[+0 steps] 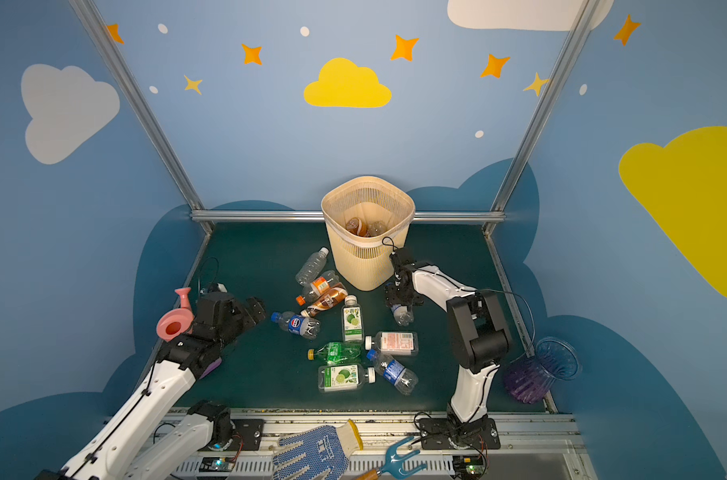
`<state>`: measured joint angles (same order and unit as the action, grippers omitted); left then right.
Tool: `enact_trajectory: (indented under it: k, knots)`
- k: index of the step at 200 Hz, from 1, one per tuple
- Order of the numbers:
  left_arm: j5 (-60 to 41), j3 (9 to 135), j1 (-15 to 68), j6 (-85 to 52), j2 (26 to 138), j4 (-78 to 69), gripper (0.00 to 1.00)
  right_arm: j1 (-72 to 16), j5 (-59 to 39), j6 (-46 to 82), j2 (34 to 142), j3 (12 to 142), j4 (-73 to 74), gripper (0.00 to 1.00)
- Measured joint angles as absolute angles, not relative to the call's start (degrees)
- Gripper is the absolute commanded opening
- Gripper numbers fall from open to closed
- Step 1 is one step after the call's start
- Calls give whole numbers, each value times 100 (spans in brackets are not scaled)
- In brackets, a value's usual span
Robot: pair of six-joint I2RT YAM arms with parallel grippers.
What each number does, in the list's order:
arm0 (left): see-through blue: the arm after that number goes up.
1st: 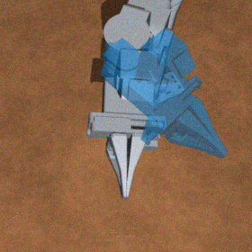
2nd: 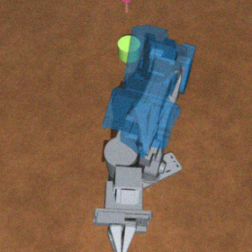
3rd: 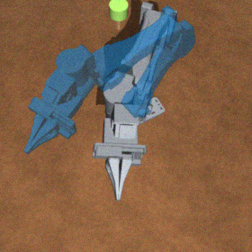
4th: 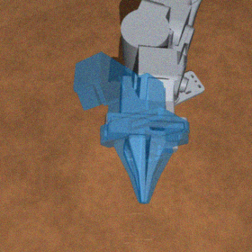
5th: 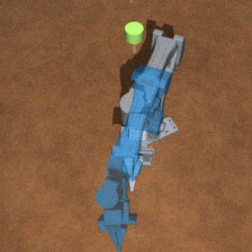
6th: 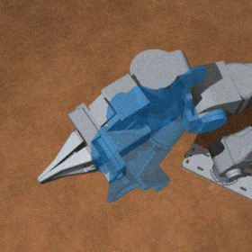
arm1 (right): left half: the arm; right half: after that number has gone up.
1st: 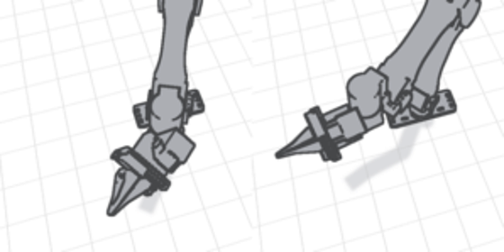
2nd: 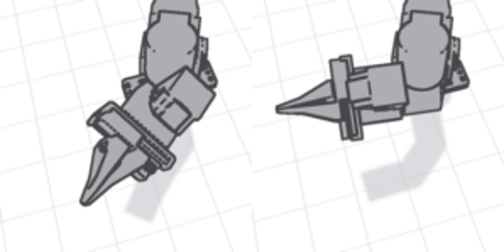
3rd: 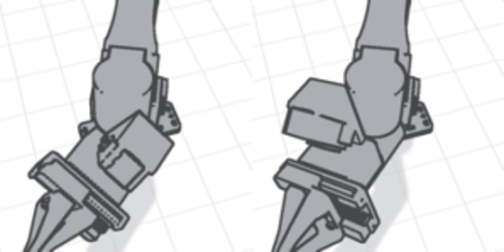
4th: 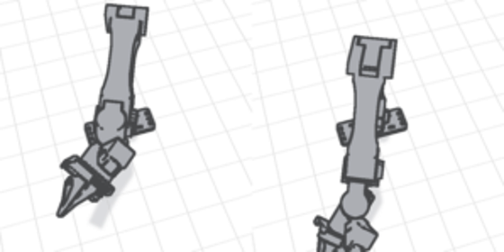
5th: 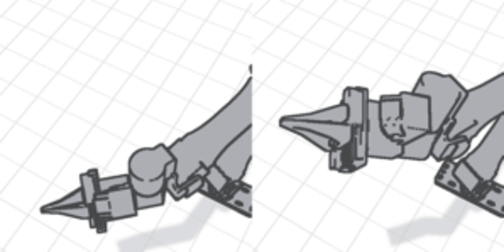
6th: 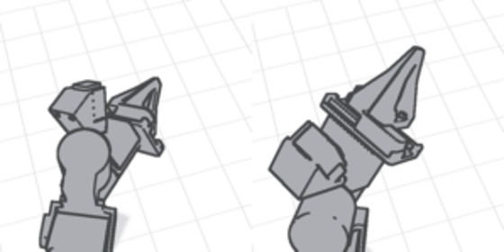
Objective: Throw the plastic bottles in the bin
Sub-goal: 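Lower the left arm back while the right gripper grasps the blue-labelled water bottle, then lift the water bottle with the right gripper over the bin and release it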
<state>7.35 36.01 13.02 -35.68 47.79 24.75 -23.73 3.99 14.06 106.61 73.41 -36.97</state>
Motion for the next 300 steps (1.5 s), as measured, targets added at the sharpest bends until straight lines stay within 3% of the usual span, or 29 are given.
enact_trajectory:
  k: [59,105,146,181,220,234,276,300]
  knots:
    - [615,3564,1162,-3588,4781,2486,100,-2366,436,1358,10812,7406,-3881,48]
    - [495,3522,1118,-3682,4958,2453,100,-1959,71,1474,10370,7146,-3778,47]
    - [338,3413,1096,-4014,5223,2091,100,-794,-342,1662,8536,7120,-3680,46]
    - [121,3461,1098,-4257,5723,1920,100,30,-482,1841,7207,8344,-3404,48]
    - [-235,3577,1096,-4355,6097,1940,100,89,-1017,2338,7105,9939,-2600,48]
    - [-357,3577,1098,-4403,6104,1914,100,-235,-1304,2528,7476,10324,-2316,53]
    - [-519,3577,1103,-4506,6101,1850,100,-1800,-1822,1984,10381,12805,-3441,91]
    - [-493,3579,1105,-4501,5999,1957,100,-1920,-1570,1782,10768,12464,-4093,96]
